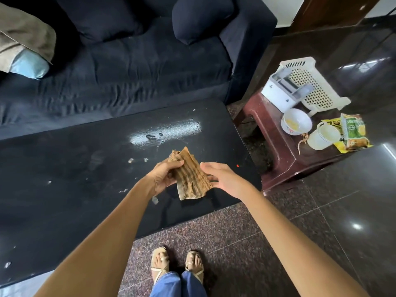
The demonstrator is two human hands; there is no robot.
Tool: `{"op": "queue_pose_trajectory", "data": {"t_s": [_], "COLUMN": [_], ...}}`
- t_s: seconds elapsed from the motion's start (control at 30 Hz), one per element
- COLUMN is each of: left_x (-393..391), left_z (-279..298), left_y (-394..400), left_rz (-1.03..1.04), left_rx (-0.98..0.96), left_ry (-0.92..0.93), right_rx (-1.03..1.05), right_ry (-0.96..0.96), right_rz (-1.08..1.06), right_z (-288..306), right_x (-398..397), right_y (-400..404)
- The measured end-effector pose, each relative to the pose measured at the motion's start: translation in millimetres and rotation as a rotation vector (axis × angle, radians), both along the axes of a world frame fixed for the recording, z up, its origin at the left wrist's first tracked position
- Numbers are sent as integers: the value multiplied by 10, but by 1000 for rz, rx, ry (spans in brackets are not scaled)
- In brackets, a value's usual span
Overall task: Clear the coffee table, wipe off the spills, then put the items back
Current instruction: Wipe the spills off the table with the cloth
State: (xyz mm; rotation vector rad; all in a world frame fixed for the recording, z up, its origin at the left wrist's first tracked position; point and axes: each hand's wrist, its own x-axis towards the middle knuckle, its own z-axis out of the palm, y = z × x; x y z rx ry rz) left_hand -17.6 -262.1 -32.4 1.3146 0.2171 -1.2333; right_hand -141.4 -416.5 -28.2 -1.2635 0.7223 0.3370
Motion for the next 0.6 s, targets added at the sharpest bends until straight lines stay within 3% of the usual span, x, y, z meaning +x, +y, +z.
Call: {"op": "queue_pose_trajectory", "data": {"t_s": [0.3, 0.6], "left_x": [82, 319], "left_z": [404, 771], "left_y": [-64, -426], "left_rz": [-345, -413], "left_rx": [57, 42], "left_ry": [-13, -72], "right_rx": [-134, -80], "right_ry": [-8, 12], "right_rz": [99, 210], "right_z": [191, 602], "right_x": [5, 305], "right_y": [-27, -383]}}
